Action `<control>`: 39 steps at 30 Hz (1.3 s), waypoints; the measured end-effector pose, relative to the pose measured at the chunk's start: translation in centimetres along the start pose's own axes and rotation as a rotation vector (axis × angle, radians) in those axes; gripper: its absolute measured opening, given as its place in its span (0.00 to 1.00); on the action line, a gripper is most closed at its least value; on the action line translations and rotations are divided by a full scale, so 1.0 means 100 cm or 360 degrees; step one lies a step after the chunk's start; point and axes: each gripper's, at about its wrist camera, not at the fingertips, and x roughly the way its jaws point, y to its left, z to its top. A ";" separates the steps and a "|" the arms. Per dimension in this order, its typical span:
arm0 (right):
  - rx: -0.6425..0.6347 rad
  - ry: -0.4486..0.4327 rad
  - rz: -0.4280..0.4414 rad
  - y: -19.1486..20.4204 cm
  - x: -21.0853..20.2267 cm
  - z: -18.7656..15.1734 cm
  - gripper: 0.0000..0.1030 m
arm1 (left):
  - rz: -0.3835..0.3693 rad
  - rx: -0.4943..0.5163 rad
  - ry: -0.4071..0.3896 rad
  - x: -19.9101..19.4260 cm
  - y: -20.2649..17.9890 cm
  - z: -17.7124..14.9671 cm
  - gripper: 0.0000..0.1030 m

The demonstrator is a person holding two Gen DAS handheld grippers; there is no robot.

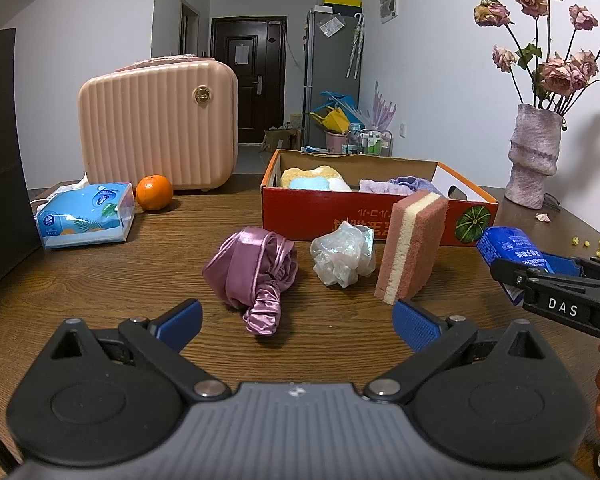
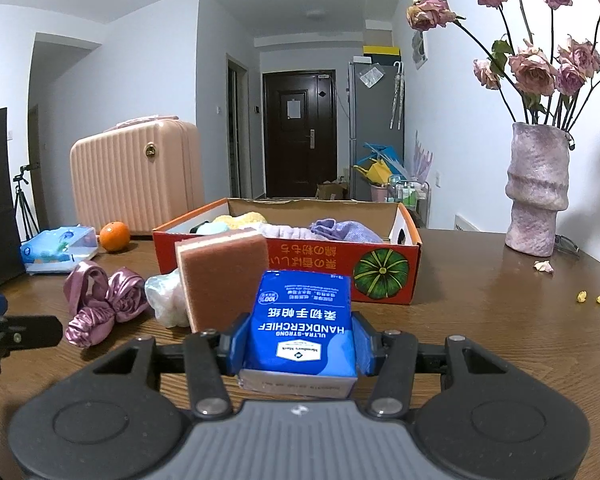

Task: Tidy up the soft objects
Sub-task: 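Lift the handkerchief pack with the right tool while the left tool approaches the pink satin scrunchie, then close the left tool on the pink satin scrunchie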

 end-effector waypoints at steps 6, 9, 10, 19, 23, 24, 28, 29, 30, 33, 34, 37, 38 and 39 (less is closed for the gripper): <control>-0.0001 -0.0008 -0.0002 0.000 0.000 -0.001 0.50 | 0.0052 -0.0008 -0.0016 0.005 0.007 0.004 1.00; -0.0001 -0.0009 -0.0004 0.000 0.000 -0.001 0.50 | 0.0084 0.0005 -0.0021 0.010 0.012 0.005 1.00; 0.0000 -0.0009 -0.0005 0.000 0.000 -0.001 0.50 | 0.0092 0.0007 -0.0015 0.013 0.013 0.005 1.00; 0.0009 -0.0015 -0.0022 -0.001 -0.001 -0.001 0.50 | 0.0075 0.0037 0.0045 0.039 0.026 0.006 1.00; 0.0011 -0.0015 -0.0033 -0.001 0.001 -0.001 0.50 | 0.0095 0.0072 0.0046 0.050 0.027 0.007 1.00; 0.0011 -0.0015 -0.0036 -0.001 0.001 -0.001 0.50 | 0.0102 0.0081 0.0048 0.054 0.027 0.007 1.00; 0.0015 -0.0011 -0.0051 -0.002 0.002 -0.001 0.50 | 0.0144 0.0121 0.0060 0.067 0.027 0.009 1.00; 0.0017 -0.0009 -0.0056 -0.002 0.003 -0.001 0.50 | 0.0149 0.0127 0.0066 0.070 0.027 0.010 1.00; 0.0018 -0.0006 -0.0060 -0.002 0.003 -0.001 0.50 | 0.0149 0.0134 0.0071 0.074 0.028 0.011 1.00; 0.0021 0.0001 -0.0077 -0.003 0.005 -0.001 0.50 | 0.0153 0.0143 0.0098 0.085 0.030 0.013 1.00; 0.0022 0.0003 -0.0081 -0.003 0.005 -0.001 0.50 | 0.0148 0.0143 0.0107 0.089 0.031 0.013 1.00; 0.0024 0.0007 -0.0092 -0.003 0.006 -0.002 0.50 | 0.0142 0.0155 0.0132 0.098 0.033 0.014 1.00; 0.0025 0.0008 -0.0096 -0.003 0.006 -0.002 0.50 | 0.0135 0.0161 0.0141 0.101 0.033 0.015 1.00; 0.0026 0.0010 -0.0099 -0.003 0.007 -0.002 0.50 | 0.0131 0.0167 0.0150 0.104 0.033 0.015 1.00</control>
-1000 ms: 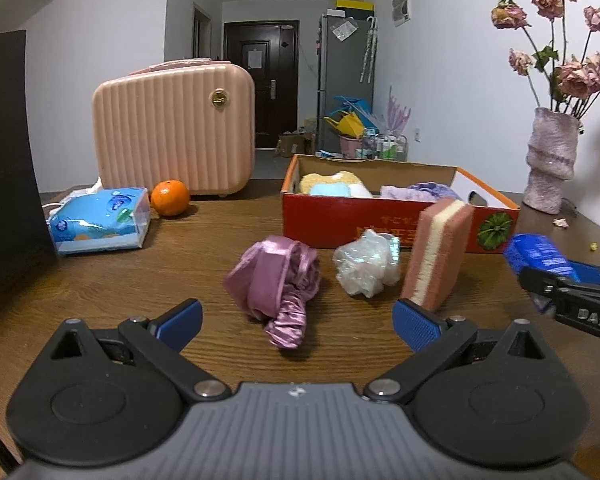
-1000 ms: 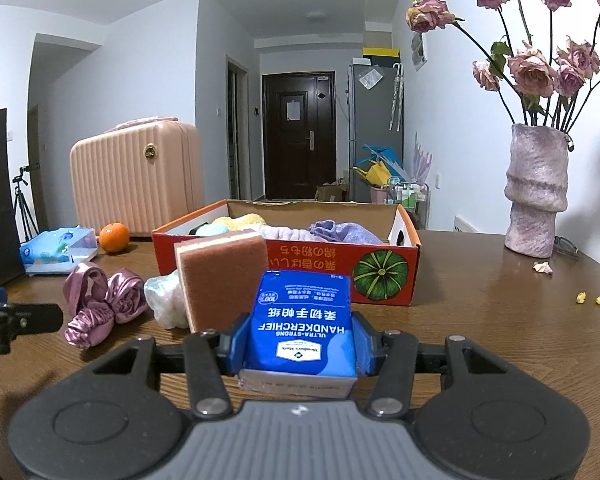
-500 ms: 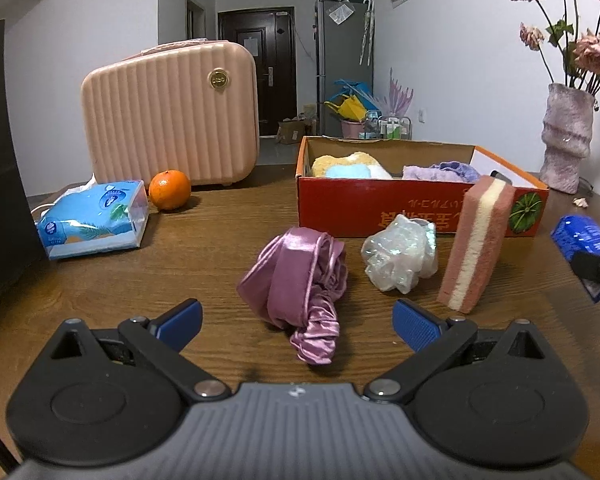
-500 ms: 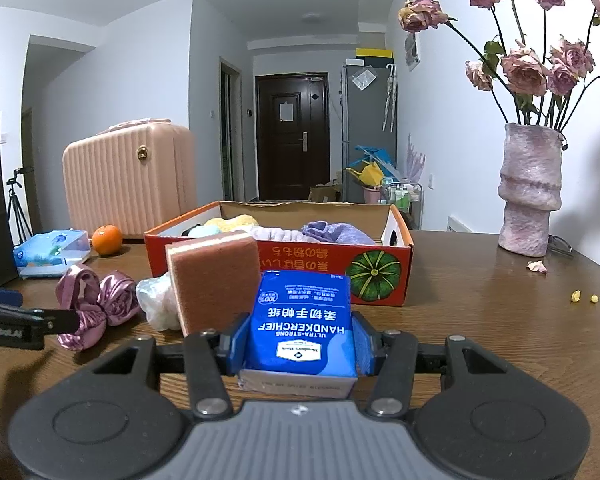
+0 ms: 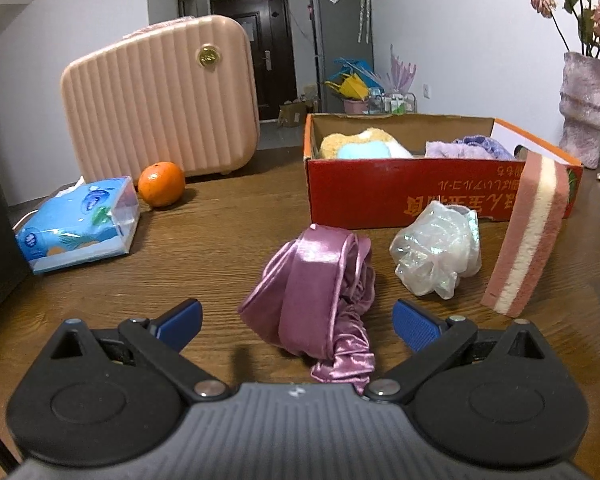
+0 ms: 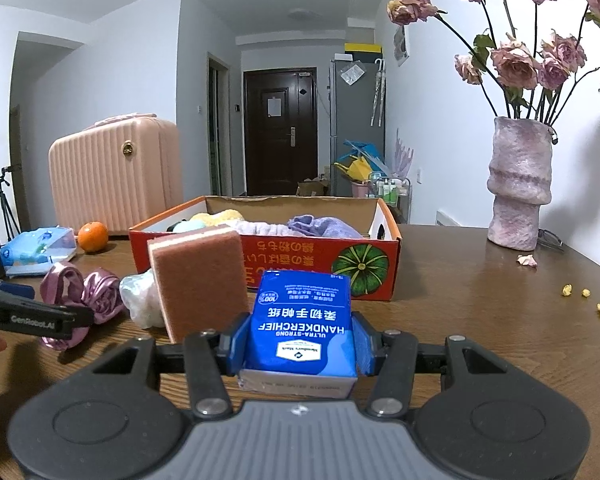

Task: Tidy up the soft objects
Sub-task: 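Close the left tool on the pink satin scrunchie, then carry the scrunchie in the left tool and handkerchief pack in the right tool over the box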

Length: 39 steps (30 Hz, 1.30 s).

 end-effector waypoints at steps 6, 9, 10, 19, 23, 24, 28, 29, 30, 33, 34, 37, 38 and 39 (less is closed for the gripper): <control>0.0002 0.0011 -0.0016 0.000 0.002 -0.001 0.50 | 0.0001 0.0050 0.0045 0.012 -0.004 0.001 1.00; 0.0003 0.0014 -0.0021 0.001 0.003 -0.001 0.50 | -0.0008 0.0063 0.0043 0.015 -0.005 0.002 1.00; 0.0003 0.0015 -0.0022 0.001 0.003 -0.001 0.50 | -0.0009 0.0065 0.0043 0.015 -0.006 0.002 0.97; 0.0001 0.0013 -0.0024 0.001 0.003 -0.001 0.50 | -0.0043 0.0063 0.0073 0.019 -0.006 0.001 0.63; 0.0003 0.0004 -0.0024 0.000 0.002 0.000 0.50 | -0.0070 0.0070 0.0080 0.019 -0.007 0.000 0.50; 0.0002 0.0002 -0.0024 -0.001 0.002 0.000 0.50 | -0.0072 0.0077 0.0075 0.018 -0.007 0.000 0.47; -0.0001 -0.0004 -0.0022 -0.001 0.001 0.000 0.50 | -0.0068 0.0088 0.0055 0.016 -0.009 -0.001 0.39; -0.0001 -0.0005 -0.0020 -0.001 0.001 0.000 0.50 | -0.0060 0.0084 0.0044 0.015 -0.008 -0.001 0.39; -0.0002 -0.0006 -0.0019 -0.001 0.001 0.000 0.50 | -0.0053 0.0079 0.0033 0.013 -0.008 0.000 0.38; -0.0002 -0.0012 -0.0015 -0.001 0.001 0.000 0.50 | -0.0038 0.0061 0.0000 0.008 -0.007 0.000 0.38; -0.0002 -0.0014 -0.0014 -0.001 0.001 0.000 0.50 | -0.0032 0.0055 -0.0011 0.005 -0.007 0.000 0.38; -0.0001 -0.0020 -0.0008 -0.001 0.000 0.000 0.50 | -0.0027 0.0043 -0.0050 -0.003 -0.008 0.000 0.38; 0.0000 -0.0023 -0.0007 -0.001 -0.001 0.000 0.50 | -0.0030 0.0036 -0.0067 -0.007 -0.008 0.000 0.38; 0.0001 -0.0025 -0.0004 -0.001 -0.002 0.000 0.50 | -0.0029 0.0031 -0.0083 -0.010 -0.009 0.000 0.38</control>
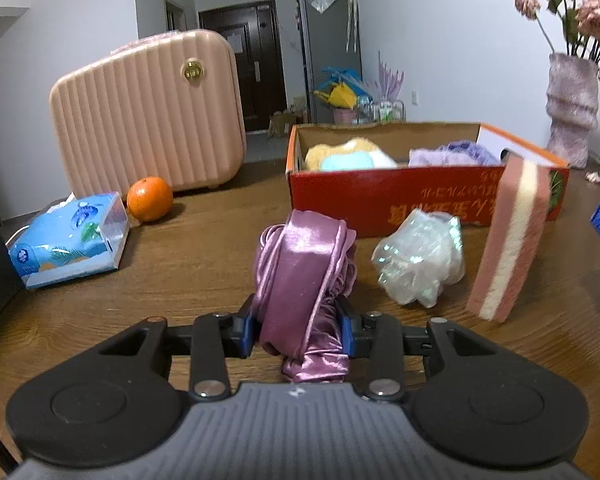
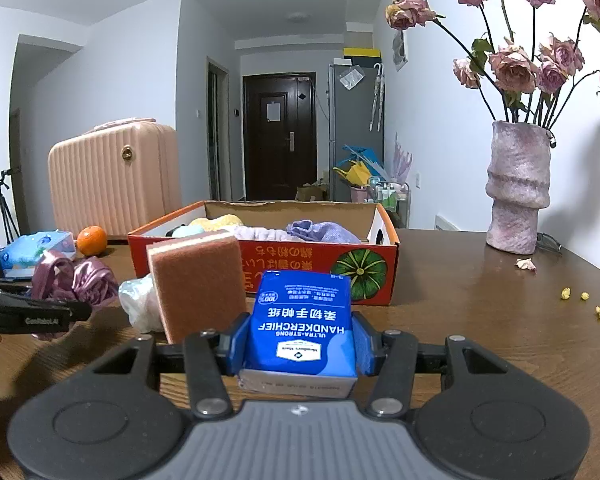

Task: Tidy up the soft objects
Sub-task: 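Carry the scrunchie in the left tool and handkerchief pack in the right tool over the box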

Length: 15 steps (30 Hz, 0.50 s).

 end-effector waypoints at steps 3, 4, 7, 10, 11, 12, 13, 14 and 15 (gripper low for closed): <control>0.0003 -0.0009 0.0007 -0.001 -0.001 0.000 0.50 | 0.0000 -0.0023 -0.0044 -0.011 -0.002 0.001 0.38; 0.0005 -0.0013 0.0010 -0.001 -0.001 0.001 0.50 | -0.0005 -0.0034 -0.0054 -0.014 -0.003 0.001 0.38; 0.0007 -0.0026 0.0020 -0.001 -0.003 0.001 0.50 | -0.0025 -0.0074 -0.0085 -0.024 -0.004 0.002 0.38; 0.0008 -0.0038 0.0030 0.000 -0.005 0.002 0.50 | -0.0031 -0.0094 -0.0122 -0.034 -0.007 0.003 0.38; 0.0009 -0.0042 0.0033 0.000 -0.006 0.002 0.50 | -0.0038 -0.0103 -0.0130 -0.037 -0.007 0.003 0.38; 0.0009 -0.0046 0.0038 0.000 -0.007 0.002 0.50 | -0.0050 -0.0109 -0.0135 -0.039 -0.008 0.004 0.38; 0.0008 -0.0051 0.0042 0.001 -0.008 0.002 0.50 | -0.0059 -0.0117 -0.0137 -0.042 -0.009 0.004 0.38; 0.0007 -0.0056 0.0046 0.001 -0.008 0.002 0.50 | -0.0063 -0.0122 -0.0142 -0.044 -0.009 0.004 0.38; 0.0005 -0.0061 0.0051 0.002 -0.009 0.002 0.50 | -0.0065 -0.0125 -0.0149 -0.046 -0.010 0.004 0.38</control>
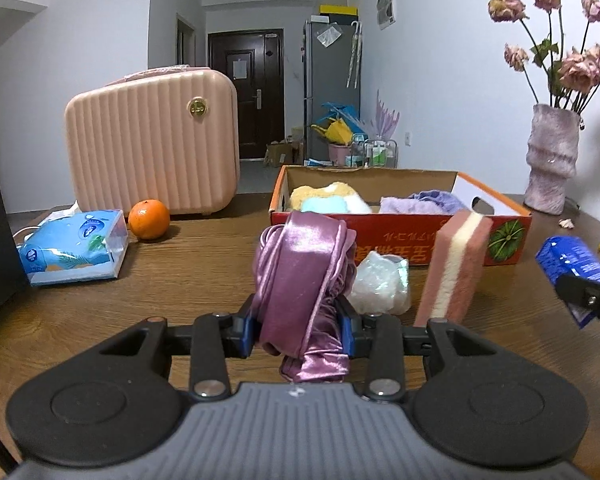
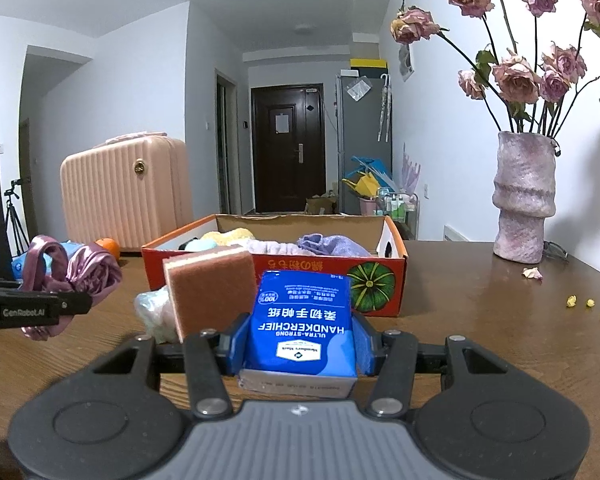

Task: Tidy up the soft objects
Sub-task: 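Carry the scrunchie in the left tool and handkerchief pack in the right tool over the box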

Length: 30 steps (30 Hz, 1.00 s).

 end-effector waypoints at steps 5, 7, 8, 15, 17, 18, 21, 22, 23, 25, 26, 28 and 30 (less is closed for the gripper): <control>-0.0003 -0.0019 0.0016 0.001 -0.003 0.001 0.50 | -0.0004 -0.0024 -0.0036 -0.010 -0.002 0.001 0.38; -0.0004 -0.0026 0.0023 0.001 -0.004 0.001 0.50 | -0.0004 -0.0031 -0.0059 -0.014 -0.002 0.001 0.38; -0.0004 -0.0029 0.0026 0.001 -0.004 0.002 0.50 | -0.0003 -0.0035 -0.0074 -0.017 -0.003 0.002 0.38; -0.0009 -0.0049 0.0047 0.004 -0.007 0.002 0.50 | -0.0018 -0.0055 -0.0124 -0.030 -0.006 0.003 0.38; -0.0010 -0.0057 0.0054 0.005 -0.010 0.001 0.50 | -0.0023 -0.0062 -0.0129 -0.033 -0.007 0.002 0.38; -0.0010 -0.0061 0.0057 0.005 -0.011 0.001 0.50 | -0.0026 -0.0066 -0.0132 -0.035 -0.007 0.003 0.38; -0.0009 -0.0074 0.0069 0.007 -0.015 0.002 0.50 | -0.0025 -0.0071 -0.0142 -0.039 -0.008 0.003 0.38; -0.0009 -0.0078 0.0072 0.008 -0.016 0.002 0.50 | -0.0027 -0.0076 -0.0147 -0.041 -0.009 0.003 0.38; -0.0009 -0.0083 0.0075 0.008 -0.017 0.002 0.50 | -0.0029 -0.0082 -0.0152 -0.043 -0.009 0.003 0.38; -0.0010 -0.0093 0.0081 0.010 -0.020 0.002 0.50 | -0.0030 -0.0089 -0.0164 -0.046 -0.008 0.003 0.38; -0.0011 -0.0098 0.0082 0.011 -0.021 0.002 0.50 | -0.0032 -0.0095 -0.0168 -0.047 -0.008 0.004 0.38; -0.0012 -0.0111 0.0082 0.013 -0.024 0.003 0.50 | -0.0036 -0.0099 -0.0176 -0.050 -0.008 0.005 0.38; -0.0015 -0.0123 0.0081 0.013 -0.026 0.004 0.50 | -0.0031 -0.0095 -0.0186 -0.051 -0.009 0.006 0.38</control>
